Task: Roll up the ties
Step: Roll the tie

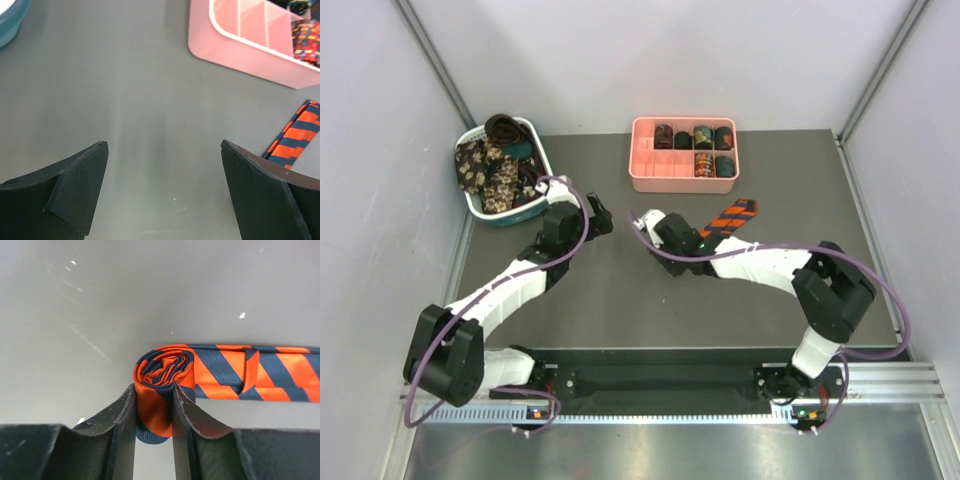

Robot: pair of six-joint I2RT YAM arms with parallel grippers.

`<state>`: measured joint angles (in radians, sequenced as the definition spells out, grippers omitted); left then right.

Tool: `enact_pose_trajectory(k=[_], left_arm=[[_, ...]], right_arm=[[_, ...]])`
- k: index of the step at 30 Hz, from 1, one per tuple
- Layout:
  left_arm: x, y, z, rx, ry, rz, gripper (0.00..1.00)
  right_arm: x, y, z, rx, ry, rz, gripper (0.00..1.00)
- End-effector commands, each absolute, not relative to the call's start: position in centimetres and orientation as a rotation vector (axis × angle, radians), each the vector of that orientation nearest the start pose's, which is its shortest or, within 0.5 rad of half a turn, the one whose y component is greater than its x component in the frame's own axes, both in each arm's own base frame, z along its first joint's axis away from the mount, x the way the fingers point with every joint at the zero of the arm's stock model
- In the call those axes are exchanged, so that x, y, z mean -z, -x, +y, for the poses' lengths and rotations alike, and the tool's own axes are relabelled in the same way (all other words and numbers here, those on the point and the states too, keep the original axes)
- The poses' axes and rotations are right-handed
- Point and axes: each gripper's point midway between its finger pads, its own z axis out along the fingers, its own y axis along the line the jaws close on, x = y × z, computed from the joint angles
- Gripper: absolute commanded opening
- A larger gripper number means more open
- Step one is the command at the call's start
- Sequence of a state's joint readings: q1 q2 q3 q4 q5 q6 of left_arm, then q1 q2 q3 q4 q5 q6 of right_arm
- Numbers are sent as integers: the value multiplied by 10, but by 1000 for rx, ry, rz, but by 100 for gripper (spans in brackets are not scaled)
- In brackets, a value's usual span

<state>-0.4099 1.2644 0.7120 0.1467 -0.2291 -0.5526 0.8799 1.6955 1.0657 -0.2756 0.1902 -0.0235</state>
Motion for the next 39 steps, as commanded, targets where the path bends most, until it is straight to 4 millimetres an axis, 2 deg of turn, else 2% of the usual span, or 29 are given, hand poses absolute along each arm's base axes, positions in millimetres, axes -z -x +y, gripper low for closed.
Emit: enact_pose_trajectory(k=[1, 4, 6, 8, 9, 10, 11, 13, 14, 15, 18, 25, 26, 32, 38, 39], left_arm=[[-186, -376, -143, 475, 290, 1837, 99], [-183, -374, -145, 482, 271, 1840, 99], [-179, -370, -154, 521, 204, 1861, 99], [-178, -358, -182, 656, 43, 1879, 99], [-179, -354, -189, 672, -37, 1858, 99], [-187, -353, -195, 701, -67, 1804, 99], [-180, -347, -200, 710, -93, 1811, 99], [-172, -346, -205, 687, -140, 1831, 99], [-173, -345, -212, 693, -172, 1832, 99], [-163, -344, -219, 698, -228, 1860, 99], [-153, -340, -237, 708, -330, 1886, 99], [-139, -319, -274, 590, -610, 1812, 98], [-137, -315, -282, 585, -654, 1796, 99], [-126, -307, -304, 623, -805, 1732, 99], [-118, -312, -315, 603, -877, 1705, 99], [-112, -312, -318, 611, -890, 1717, 98]], right_arm=[[-84, -278, 318, -528, 938, 2230, 0], [-88, -279, 318, -666, 905, 2255, 0], [-88, -275, 319, -755, 904, 2273, 0], [-88, -279, 318, -831, 883, 2297, 1], [-87, -278, 317, -868, 880, 2307, 0], [-89, -284, 312, -897, 843, 2322, 1], [-87, -281, 314, -964, 848, 2333, 0], [-86, -285, 307, -1016, 823, 2355, 0], [-84, -283, 308, -1066, 823, 2363, 0], [-83, -286, 305, -1091, 804, 2373, 0], [-79, -287, 303, -1185, 768, 2395, 1], [-68, -290, 304, -1362, 715, 2414, 2], [-72, -287, 305, -1426, 726, 2399, 1], [-62, -299, 289, -1475, 662, 2429, 2], [-51, -309, 274, -1512, 621, 2458, 3], [-49, -310, 273, -1513, 627, 2459, 3]])
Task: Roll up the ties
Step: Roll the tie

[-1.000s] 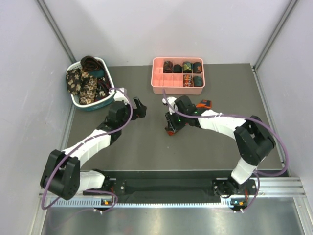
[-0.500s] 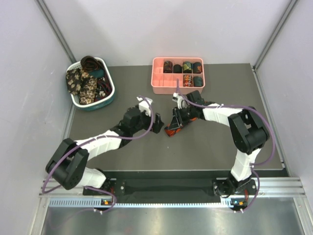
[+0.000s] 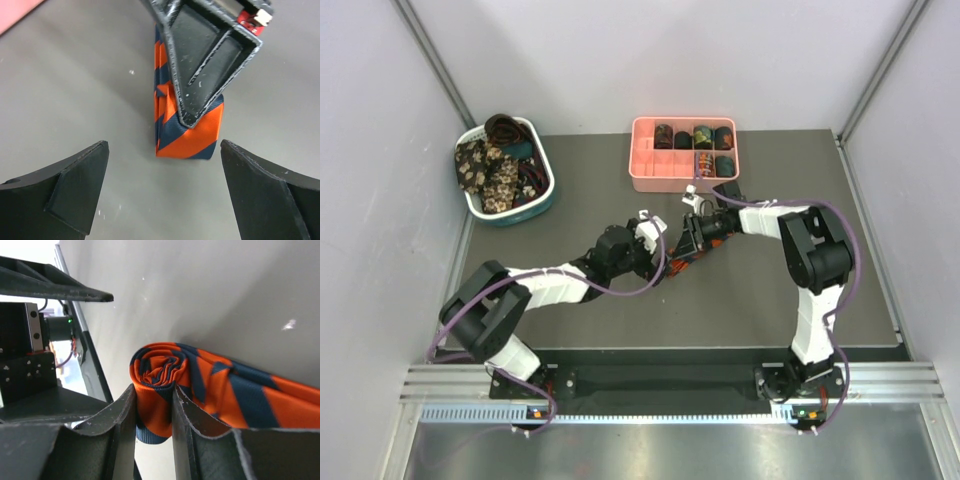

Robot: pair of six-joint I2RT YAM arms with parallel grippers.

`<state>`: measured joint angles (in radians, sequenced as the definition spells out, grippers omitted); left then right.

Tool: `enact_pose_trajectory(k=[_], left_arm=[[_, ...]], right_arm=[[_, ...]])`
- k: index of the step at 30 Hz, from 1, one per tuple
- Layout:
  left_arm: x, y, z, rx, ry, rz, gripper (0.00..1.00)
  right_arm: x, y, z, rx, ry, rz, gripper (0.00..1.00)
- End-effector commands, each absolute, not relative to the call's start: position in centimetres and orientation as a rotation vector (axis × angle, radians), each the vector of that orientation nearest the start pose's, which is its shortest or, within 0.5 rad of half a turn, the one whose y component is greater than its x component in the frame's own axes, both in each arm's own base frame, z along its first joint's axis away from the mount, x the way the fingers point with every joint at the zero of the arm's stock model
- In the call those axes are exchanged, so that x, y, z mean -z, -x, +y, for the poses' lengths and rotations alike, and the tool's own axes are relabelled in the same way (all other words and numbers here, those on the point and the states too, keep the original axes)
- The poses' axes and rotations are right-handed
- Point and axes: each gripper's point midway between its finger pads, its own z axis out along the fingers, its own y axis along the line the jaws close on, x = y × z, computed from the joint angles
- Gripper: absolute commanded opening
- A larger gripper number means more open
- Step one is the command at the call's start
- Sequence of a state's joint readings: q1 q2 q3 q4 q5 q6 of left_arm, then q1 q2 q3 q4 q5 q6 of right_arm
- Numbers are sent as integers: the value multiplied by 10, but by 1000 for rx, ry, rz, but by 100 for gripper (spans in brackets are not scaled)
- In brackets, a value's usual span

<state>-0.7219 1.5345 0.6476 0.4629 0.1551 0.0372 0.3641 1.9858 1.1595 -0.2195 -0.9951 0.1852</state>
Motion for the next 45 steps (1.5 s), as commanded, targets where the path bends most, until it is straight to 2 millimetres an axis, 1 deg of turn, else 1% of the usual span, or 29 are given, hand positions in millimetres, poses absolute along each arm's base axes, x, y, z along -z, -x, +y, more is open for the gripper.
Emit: enact_pose_trajectory(k=[1, 2, 3, 5, 7, 8, 10, 11, 16, 17, 18, 20, 21, 23, 25, 26, 28, 29, 33, 34, 36, 37, 38, 39, 40, 41, 45], left_arm=[[-113, -315, -321, 614, -893, 1709, 97], [-107, -314, -324, 624, -912, 1717, 96], [-109, -315, -328, 639, -925, 1706, 95], [-101, -314, -332, 649, -945, 1723, 94], [-101, -313, -338, 665, -967, 1713, 92], [-97, -313, -339, 666, -977, 1722, 91], [-96, -313, -343, 668, -994, 1719, 91], [-91, -313, -344, 670, -1001, 1730, 90], [-83, -315, -351, 669, -1019, 1746, 89], [-80, -316, -351, 669, -1027, 1754, 86], [-81, -319, -353, 663, -1027, 1750, 83], [-72, -320, -352, 647, -1037, 1782, 77], [-73, -323, -354, 643, -1039, 1781, 75], [-67, -322, -355, 644, -1063, 1787, 73], [-66, -322, -357, 652, -1073, 1782, 72], [-60, -321, -357, 652, -1079, 1797, 71], [-58, -323, -359, 649, -1085, 1803, 64], [-53, -321, -359, 652, -1098, 1820, 61], [-44, -317, -357, 663, -1111, 1837, 48], [-42, -316, -357, 663, -1120, 1839, 43], [-37, -313, -354, 655, -1129, 1862, 38], [-38, -314, -352, 648, -1131, 1863, 34], [-36, -312, -351, 647, -1138, 1873, 32], [-36, -312, -350, 648, -1139, 1878, 31], [-35, -310, -350, 648, -1141, 1886, 30], [-36, -310, -350, 648, -1145, 1887, 29], [-31, -303, -349, 653, -1172, 1918, 25]], right_arm=[[-44, -311, 273, -1516, 616, 2485, 3], [-42, -311, 271, -1518, 618, 2498, 3], [-42, -314, 271, -1515, 641, 2486, 4], [-33, -313, 269, -1503, 636, 2520, 4], [-27, -314, 267, -1486, 626, 2537, 4], [-24, -315, 266, -1462, 623, 2551, 4], [-18, -315, 264, -1444, 615, 2567, 4], [-16, -316, 263, -1441, 610, 2574, 4], [-14, -314, 262, -1430, 611, 2584, 4], [-13, -314, 262, -1426, 608, 2588, 4], [-13, -314, 261, -1423, 607, 2588, 4], [-13, -314, 261, -1423, 612, 2586, 4], [-13, -314, 261, -1420, 610, 2585, 3], [-12, -313, 261, -1423, 612, 2586, 4], [-12, -313, 260, -1420, 609, 2584, 4], [-12, -313, 261, -1422, 610, 2582, 4], [-13, -314, 261, -1421, 610, 2580, 4], [-13, -313, 260, -1419, 609, 2581, 5], [-14, -312, 261, -1422, 610, 2577, 7], [-14, -312, 261, -1422, 608, 2576, 8], [-17, -313, 261, -1420, 610, 2570, 10], [-16, -313, 261, -1420, 613, 2567, 13], [-18, -314, 262, -1416, 606, 2568, 19], [-19, -315, 261, -1412, 603, 2568, 19], [-20, -316, 261, -1403, 600, 2567, 26], [-20, -315, 261, -1402, 597, 2570, 28], [-41, -324, 262, -1399, 587, 2523, 32]])
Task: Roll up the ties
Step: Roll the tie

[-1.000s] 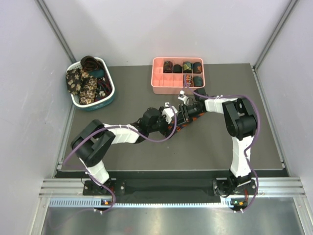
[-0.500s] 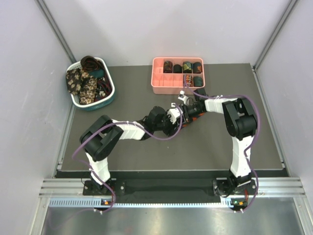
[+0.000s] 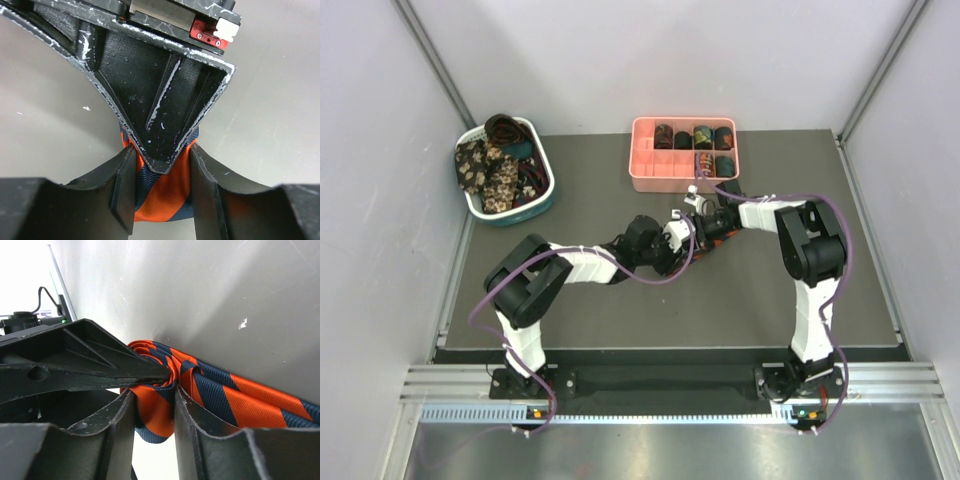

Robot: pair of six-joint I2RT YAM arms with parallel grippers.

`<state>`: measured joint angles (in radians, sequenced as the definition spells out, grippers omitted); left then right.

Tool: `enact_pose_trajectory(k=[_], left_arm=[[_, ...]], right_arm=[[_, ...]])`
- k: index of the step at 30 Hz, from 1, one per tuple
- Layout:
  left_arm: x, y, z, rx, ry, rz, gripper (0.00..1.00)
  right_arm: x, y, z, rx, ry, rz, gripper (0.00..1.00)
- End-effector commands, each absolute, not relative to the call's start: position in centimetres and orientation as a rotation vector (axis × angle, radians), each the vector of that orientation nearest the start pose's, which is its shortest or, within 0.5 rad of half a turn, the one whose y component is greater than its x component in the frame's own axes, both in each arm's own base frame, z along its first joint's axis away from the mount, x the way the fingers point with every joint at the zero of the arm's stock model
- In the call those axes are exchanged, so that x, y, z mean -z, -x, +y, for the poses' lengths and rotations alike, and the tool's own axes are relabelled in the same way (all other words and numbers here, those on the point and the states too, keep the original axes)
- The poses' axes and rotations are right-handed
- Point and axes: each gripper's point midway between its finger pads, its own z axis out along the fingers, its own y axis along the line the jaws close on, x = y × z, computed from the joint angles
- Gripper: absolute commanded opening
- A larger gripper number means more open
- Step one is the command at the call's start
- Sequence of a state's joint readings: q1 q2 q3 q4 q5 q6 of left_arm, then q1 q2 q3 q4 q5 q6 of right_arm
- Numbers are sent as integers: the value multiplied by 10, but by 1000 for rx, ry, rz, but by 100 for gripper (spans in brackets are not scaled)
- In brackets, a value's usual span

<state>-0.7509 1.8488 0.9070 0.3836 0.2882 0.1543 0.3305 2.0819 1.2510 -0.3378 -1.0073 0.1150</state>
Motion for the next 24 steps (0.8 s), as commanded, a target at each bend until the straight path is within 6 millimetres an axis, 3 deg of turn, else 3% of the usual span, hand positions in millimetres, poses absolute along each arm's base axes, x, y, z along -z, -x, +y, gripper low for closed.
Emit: enact_pose_trajectory(k=[1, 7, 16, 20, 21, 23, 24], left_arm=[[-29, -301, -348, 651, -1179, 1930, 25], [-23, -294, -344, 642, -1189, 1964, 24], [-5, -287, -339, 618, -1206, 2050, 23], [-4, -290, -339, 601, -1194, 2089, 23], [-2, -289, -339, 597, -1195, 2106, 23], [0, -289, -338, 594, -1190, 2152, 23], [0, -289, -338, 593, -1185, 2166, 23]], right_arm=[[-46, -325, 263, -1406, 583, 2511, 33], [-72, -337, 266, -1403, 533, 2474, 38], [-104, -359, 250, -1328, 423, 2425, 45], [-116, -363, 237, -1274, 370, 2395, 47], [-129, -366, 233, -1245, 371, 2350, 48], [-118, -366, 217, -1109, 299, 2382, 53], [-130, -367, 211, -1049, 289, 2345, 54]])
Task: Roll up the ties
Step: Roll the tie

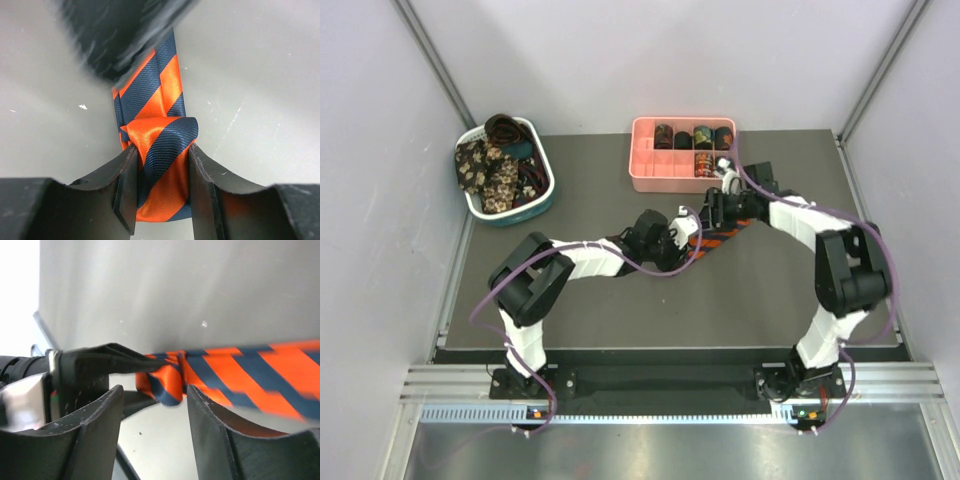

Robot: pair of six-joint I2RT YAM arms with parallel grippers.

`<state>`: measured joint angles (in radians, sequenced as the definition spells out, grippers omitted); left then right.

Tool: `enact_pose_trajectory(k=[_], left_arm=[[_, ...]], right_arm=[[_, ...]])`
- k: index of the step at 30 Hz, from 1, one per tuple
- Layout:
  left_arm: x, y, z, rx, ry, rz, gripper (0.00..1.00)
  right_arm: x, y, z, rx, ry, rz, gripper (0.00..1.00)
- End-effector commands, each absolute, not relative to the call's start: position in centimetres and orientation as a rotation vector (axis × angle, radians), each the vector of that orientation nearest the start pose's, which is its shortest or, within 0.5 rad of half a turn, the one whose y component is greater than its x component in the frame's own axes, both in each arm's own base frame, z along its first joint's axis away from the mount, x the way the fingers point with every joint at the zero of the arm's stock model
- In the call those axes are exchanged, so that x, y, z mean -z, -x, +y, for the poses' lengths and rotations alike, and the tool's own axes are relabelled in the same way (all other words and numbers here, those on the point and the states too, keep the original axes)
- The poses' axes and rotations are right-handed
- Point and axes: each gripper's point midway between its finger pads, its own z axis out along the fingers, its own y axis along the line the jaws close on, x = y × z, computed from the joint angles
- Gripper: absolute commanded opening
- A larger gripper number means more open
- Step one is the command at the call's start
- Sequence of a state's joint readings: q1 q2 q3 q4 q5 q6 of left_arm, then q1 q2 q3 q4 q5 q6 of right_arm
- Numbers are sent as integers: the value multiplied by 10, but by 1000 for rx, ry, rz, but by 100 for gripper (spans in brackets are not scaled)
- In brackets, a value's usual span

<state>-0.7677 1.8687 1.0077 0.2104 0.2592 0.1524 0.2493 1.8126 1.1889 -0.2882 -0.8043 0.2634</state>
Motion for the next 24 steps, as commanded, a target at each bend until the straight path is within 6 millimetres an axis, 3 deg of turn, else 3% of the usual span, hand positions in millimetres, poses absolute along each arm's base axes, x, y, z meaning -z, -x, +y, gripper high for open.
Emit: enact_pose_trajectory(k=[1, 2, 3, 4, 5, 6, 7, 8, 9, 11, 13, 16, 24], left_arm=[[2, -288, -338, 596, -1173, 2189, 23], [3, -287, -336, 591, -1172, 2224, 23], [4, -286, -335, 589, -1162, 2247, 24], [7, -284, -334, 584, -1165, 2274, 23], [6, -284, -333, 574, -1164, 2303, 24], [7, -283, -331, 562, -1162, 2326, 24], [8, -279, -331, 550, -1169, 2361, 24], [7, -283, -333, 546, -1159, 2357, 24], [10, -277, -328, 527, -1171, 2403, 24], [12, -278, -328, 491, -1145, 2450, 24], [19, -272, -319, 448, -1134, 2538, 24], [19, -270, -317, 415, -1104, 2607, 24], [12, -264, -318, 409, -1127, 2667, 25]], right_arm=[[-127, -369, 202, -970, 252, 2341, 54], [-117, -358, 195, -936, 221, 2362, 55], [-132, -357, 190, -889, 217, 2306, 56], [-129, -358, 177, -795, 168, 2300, 56], [-115, -345, 168, -758, 131, 2326, 57], [-133, -342, 165, -738, 134, 2249, 57], [-121, -333, 157, -691, 111, 2261, 59], [-121, -327, 154, -667, 108, 2252, 59], [-136, -321, 155, -659, 133, 2193, 60], [-128, -304, 158, -582, 188, 2200, 61], [-137, -297, 156, -486, 207, 2150, 61], [-141, -266, 190, -466, 350, 2092, 61], [-136, -221, 240, -352, 543, 1978, 61]])
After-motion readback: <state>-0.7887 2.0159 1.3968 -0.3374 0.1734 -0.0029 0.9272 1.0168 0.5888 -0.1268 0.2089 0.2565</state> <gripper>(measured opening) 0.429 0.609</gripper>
